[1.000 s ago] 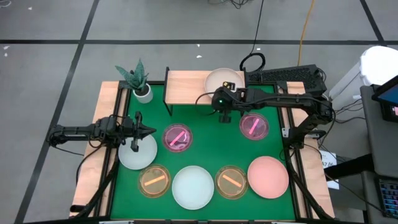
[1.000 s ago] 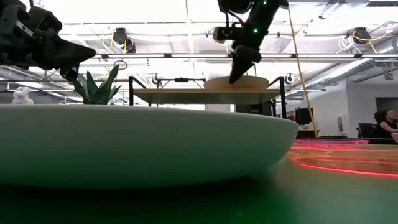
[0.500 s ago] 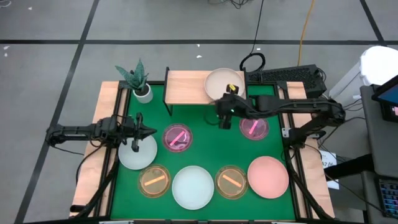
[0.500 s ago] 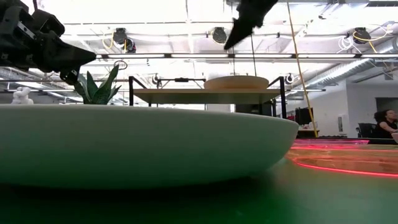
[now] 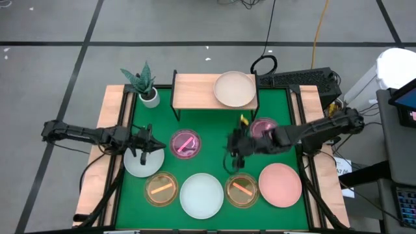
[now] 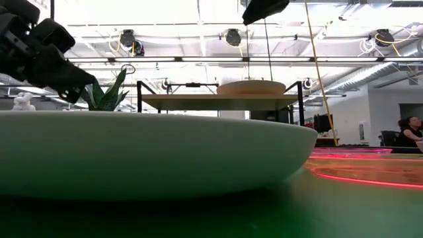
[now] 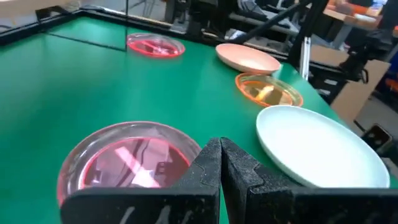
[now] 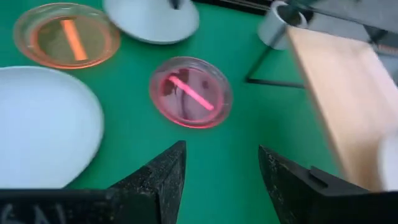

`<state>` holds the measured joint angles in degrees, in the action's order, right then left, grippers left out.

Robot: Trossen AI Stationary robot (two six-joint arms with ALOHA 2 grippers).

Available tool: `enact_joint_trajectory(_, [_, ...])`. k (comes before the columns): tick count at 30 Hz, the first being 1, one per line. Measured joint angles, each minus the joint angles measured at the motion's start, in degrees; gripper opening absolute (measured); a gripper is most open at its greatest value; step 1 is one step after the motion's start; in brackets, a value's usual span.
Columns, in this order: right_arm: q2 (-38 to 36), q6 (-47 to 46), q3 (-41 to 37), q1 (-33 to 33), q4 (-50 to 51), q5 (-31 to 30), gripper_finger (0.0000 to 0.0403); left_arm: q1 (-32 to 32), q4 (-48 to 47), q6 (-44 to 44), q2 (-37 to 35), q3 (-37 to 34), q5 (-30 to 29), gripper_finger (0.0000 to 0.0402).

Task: Place and stack plates onto a shelf
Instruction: Put the left transparent orange plate on the shelf

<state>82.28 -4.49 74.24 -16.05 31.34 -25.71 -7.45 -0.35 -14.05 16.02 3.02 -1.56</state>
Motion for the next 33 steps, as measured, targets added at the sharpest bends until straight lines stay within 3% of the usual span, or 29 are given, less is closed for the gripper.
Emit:
enact_joint_trajectory(8, [-0.1,3.4,-8.8,-4.0,-11.1,0.0,0.0181,-6.7,-1.6,-2.6,7.8,5.5,0.0,0.0001])
enact_joint_trajectory(13, [-0.1,3.3,-11.8,-3.7,-11.3,0.0,0.0180,-12.6,-1.7,-5.0,12.4,8.1,0.1,0.0001])
enact_joint_trajectory(21, [-0.1,2.2,-12.9,-3.1,-11.9,0.0,0.0180,-23.0,-1.3,-10.5,21.2,14.1,0.2,0.0001])
enact_joint_trajectory(33, [-0.1,4.0,-12.9,-2.9,-13.1,0.0,0.0180,-36.5,-0.4,-14.9,40.3,24.2,-1.0,0.0001])
